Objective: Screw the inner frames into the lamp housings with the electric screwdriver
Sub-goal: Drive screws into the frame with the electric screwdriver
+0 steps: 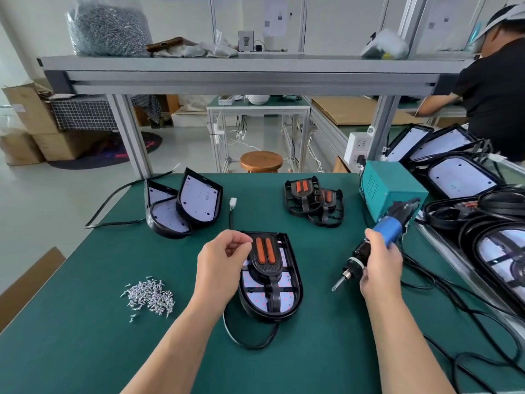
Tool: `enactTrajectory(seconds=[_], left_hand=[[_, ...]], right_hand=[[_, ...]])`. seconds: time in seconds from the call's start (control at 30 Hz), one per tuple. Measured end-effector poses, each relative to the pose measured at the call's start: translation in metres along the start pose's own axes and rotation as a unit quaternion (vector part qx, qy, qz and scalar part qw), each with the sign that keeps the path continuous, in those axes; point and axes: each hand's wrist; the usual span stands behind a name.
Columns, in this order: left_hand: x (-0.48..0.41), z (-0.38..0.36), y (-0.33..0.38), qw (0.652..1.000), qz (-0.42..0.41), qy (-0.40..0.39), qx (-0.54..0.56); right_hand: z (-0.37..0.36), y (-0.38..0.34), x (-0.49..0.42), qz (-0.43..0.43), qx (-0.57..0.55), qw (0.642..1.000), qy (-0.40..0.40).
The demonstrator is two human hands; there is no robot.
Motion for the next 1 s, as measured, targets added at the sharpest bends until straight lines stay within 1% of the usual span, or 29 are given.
enactTrajectory(seconds=[0.07,0.1,0.3,0.37,0.43,0.53,0.7,0.73,0.77,0.8,0.83,0.9,0.93,1.0], left_hand=[[0.006,-0.003,0.002,1.000,-0.005,-0.008,0.005],[0.008,-0.004,0.003,1.000,-0.008,-0.011,0.005],[0.018,-0.013,0.010,0.999,-0.024,-0.020,-0.028],[0.019,-0.015,0.012,0.998,-0.026,-0.030,-0.039],[0.021,-0.017,0.013,0.998,-0.028,-0.039,-0.042],[0.023,-0.017,0.013,0.997,-0.023,-0.056,-0.040],[0.029,-0.016,0.016,0.997,-0.016,-0.071,-0.034],[0.030,-0.015,0.019,0.996,-0.012,-0.092,-0.016],[0.032,-0.014,0.023,0.991,-0.002,-0.132,0.018],[0.033,-0.012,0.028,0.979,0.011,-0.194,0.056],[0.033,-0.011,0.034,0.960,0.024,-0.266,0.081],[0.031,-0.010,0.045,0.922,0.026,-0.380,0.068],[0.029,-0.010,0.048,0.907,0.019,-0.417,0.045],[0.025,-0.012,0.054,0.886,0.001,-0.463,0.003]], right_hand=[[0.002,-0.005,0.004,-0.028,-0.111,0.993,-0.042],[0.002,-0.008,0.007,-0.028,-0.133,0.989,-0.060],[-0.015,-0.026,0.033,0.035,-0.175,0.967,-0.183],[-0.026,-0.035,0.042,0.031,-0.205,0.952,-0.225],[-0.036,-0.041,0.048,0.012,-0.210,0.942,-0.260],[-0.048,-0.045,0.054,-0.010,-0.201,0.942,-0.270],[-0.059,-0.044,0.063,-0.027,-0.167,0.954,-0.248],[-0.060,-0.043,0.064,-0.030,-0.165,0.956,-0.241],[-0.061,-0.042,0.066,-0.033,-0.168,0.958,-0.232],[-0.062,-0.040,0.067,-0.034,-0.173,0.959,-0.221],[-0.062,-0.039,0.068,-0.033,-0.178,0.960,-0.213],[-0.060,-0.035,0.070,-0.039,-0.192,0.958,-0.211],[-0.058,-0.033,0.071,-0.046,-0.200,0.954,-0.218],[-0.056,-0.031,0.073,-0.055,-0.217,0.946,-0.235]])
Point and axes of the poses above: each hand's wrist, its own x-axis away from the middle knuckle, its own z-axis out of the back of the hand, y = z × x, and after that the axes turned 6 degrees about z, right-handed
